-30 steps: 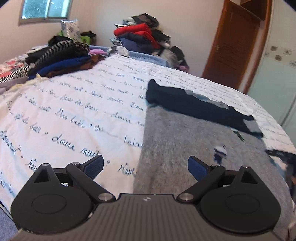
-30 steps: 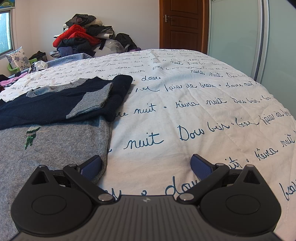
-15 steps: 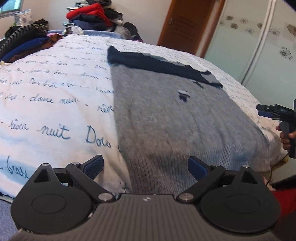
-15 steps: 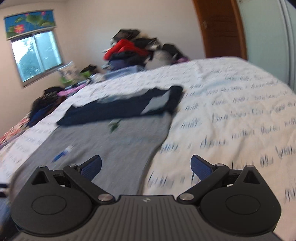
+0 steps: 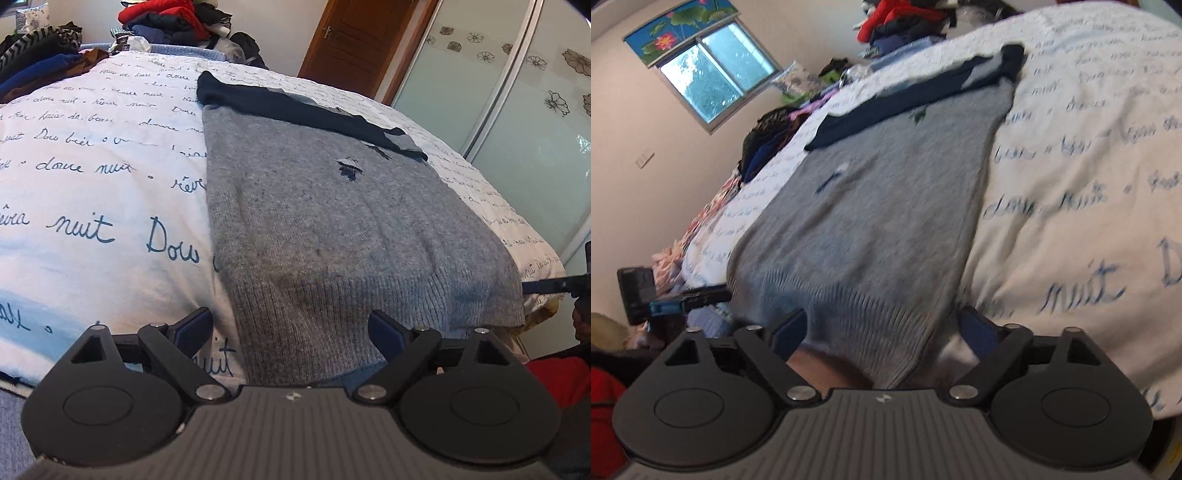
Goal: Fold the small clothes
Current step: 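Grasp the grey sweater's side edge with both grippers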
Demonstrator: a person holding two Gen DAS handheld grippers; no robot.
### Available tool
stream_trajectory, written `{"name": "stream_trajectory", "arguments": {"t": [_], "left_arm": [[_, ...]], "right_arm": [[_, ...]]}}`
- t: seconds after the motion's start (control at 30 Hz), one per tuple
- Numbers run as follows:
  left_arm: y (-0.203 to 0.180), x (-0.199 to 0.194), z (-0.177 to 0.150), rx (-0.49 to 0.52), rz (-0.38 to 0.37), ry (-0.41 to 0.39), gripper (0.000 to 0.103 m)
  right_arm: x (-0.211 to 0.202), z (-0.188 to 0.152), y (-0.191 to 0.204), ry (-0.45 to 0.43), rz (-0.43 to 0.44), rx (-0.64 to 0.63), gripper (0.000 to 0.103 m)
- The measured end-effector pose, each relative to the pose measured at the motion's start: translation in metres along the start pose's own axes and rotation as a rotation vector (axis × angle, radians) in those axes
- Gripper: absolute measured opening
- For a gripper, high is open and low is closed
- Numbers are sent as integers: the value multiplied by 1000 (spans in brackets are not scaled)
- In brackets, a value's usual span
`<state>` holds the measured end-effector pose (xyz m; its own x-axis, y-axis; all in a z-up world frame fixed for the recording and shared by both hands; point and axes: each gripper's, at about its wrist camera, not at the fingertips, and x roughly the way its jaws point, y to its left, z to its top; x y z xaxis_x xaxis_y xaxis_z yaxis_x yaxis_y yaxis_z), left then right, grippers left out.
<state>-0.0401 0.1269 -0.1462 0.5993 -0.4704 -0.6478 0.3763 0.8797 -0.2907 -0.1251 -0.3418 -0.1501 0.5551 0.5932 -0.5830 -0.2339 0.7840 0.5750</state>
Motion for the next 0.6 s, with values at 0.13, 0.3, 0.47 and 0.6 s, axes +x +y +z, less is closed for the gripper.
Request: {"name": "stream_trajectory", "arguments": {"t": [0.13, 0.3, 0.47, 0.6], "left_arm": [[-2, 6, -2, -10, -21, 8, 77], [2, 8, -2, -25, 11, 48, 34], [10, 4, -2, -78, -15, 46, 11], [-2, -8, 3, -34, -20, 9, 10]], "right_arm": [[15, -10, -7, 44, 35, 66, 38], [25, -16, -5, 75, 31, 66, 11], [23, -16, 2, 73, 59, 32, 6], [17, -10, 7, 61, 100, 21, 6]]}}
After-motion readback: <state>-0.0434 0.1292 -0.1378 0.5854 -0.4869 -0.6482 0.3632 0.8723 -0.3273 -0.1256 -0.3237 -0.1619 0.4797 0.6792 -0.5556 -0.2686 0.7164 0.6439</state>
